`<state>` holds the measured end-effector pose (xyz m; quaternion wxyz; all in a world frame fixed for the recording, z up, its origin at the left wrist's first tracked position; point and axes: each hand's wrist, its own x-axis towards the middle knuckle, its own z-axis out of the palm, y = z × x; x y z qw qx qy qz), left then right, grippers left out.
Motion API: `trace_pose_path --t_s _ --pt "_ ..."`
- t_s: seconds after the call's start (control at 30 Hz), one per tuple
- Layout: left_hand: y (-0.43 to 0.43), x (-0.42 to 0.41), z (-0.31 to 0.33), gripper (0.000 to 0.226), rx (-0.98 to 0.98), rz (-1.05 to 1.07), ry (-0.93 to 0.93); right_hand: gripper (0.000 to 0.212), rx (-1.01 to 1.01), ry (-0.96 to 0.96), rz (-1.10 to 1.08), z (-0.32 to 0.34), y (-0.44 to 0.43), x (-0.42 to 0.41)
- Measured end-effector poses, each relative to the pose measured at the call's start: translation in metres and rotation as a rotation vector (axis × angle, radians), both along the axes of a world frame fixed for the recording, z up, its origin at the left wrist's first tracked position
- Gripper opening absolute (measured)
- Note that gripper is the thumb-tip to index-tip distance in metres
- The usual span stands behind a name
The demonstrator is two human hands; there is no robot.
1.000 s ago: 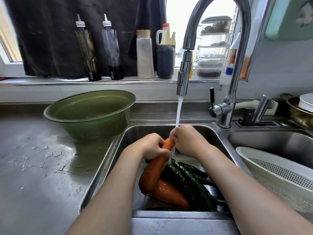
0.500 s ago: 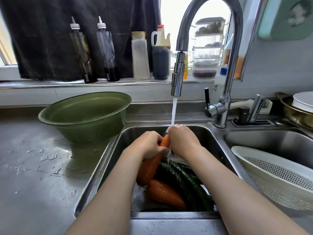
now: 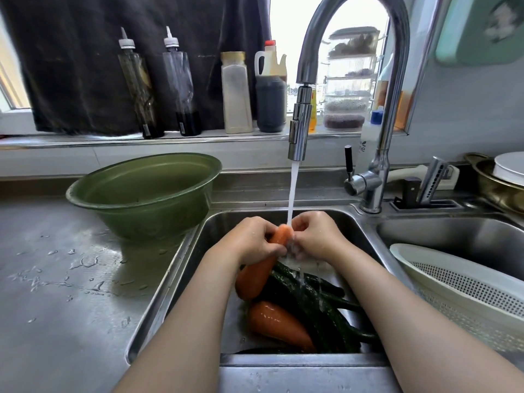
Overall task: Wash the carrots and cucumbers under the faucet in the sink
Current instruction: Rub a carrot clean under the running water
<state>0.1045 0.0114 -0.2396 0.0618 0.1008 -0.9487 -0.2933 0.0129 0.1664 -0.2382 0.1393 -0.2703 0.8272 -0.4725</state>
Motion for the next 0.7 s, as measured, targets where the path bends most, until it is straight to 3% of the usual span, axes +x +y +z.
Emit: trace_pose_path --t_s 0.2,0.4,0.7 --pt "0.0 0.001 0.001 0.015 0.065 -0.007 -0.035 0.022 -0.092 -0.094 0.135 0.008 0.007 -0.003" --pt "-0.002 0.003 0.001 0.007 0.11 -0.004 -0.042 0.004 -0.184 -0.153 0.18 0.006 0.013 -0.01" --pt "0.002 0.0 -0.002 0.012 0.009 -0.046 -0.139 0.007 0.05 -0.144 0.347 0.003 0.016 -0.02"
